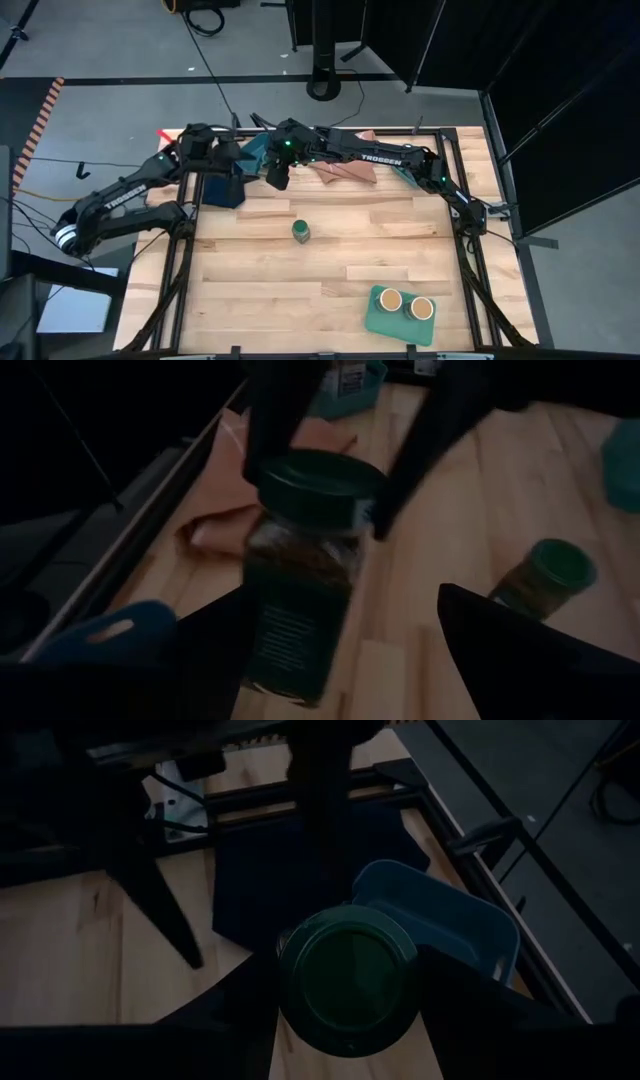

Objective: Sort spices by type
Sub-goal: Put the right green seasoning bottle into the blue bin

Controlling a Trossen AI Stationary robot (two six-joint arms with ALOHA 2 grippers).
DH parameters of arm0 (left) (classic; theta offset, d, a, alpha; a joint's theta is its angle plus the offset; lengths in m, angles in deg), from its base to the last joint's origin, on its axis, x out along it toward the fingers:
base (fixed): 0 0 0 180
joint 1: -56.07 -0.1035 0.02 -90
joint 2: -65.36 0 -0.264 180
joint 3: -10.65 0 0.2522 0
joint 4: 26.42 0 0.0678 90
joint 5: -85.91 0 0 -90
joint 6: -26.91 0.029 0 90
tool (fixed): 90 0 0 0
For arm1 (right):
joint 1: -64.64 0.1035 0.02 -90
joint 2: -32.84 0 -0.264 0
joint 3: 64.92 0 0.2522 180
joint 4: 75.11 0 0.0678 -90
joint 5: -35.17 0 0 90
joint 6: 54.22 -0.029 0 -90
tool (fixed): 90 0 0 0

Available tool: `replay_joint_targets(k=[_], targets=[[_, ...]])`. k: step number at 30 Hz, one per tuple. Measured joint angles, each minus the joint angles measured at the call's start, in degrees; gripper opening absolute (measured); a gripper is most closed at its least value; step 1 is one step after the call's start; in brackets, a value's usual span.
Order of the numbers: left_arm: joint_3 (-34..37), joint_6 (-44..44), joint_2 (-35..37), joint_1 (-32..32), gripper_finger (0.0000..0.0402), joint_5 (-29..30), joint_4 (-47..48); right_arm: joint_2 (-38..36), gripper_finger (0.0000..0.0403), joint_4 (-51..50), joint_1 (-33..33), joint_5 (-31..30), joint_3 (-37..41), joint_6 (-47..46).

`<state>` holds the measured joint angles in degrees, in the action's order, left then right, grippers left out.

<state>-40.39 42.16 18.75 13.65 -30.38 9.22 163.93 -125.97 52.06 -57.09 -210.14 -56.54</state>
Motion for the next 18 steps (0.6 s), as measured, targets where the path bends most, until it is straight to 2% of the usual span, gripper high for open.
replay_joint_targets(k=[4, 10, 18], targets=[[0.0, 1.0, -1.0, -0.6, 0.0315, -0.7, -2.0, 0.0, 0.0206, -0.1, 0.0, 0.0, 0.0, 0.8], [0.0, 1.1, -4.4, -0.6, 0.0315, -5.4, -3.9, 0.0, 0.0206, -0.7, 0.0, 0.2, 0.0, 1.0], [0.0, 1.0, -8.9, -0.5, 0.0315, -6.4, -7.8, 0.0, 0.0206, -0.7, -0.1, -0.1, 0.1, 2.1]])
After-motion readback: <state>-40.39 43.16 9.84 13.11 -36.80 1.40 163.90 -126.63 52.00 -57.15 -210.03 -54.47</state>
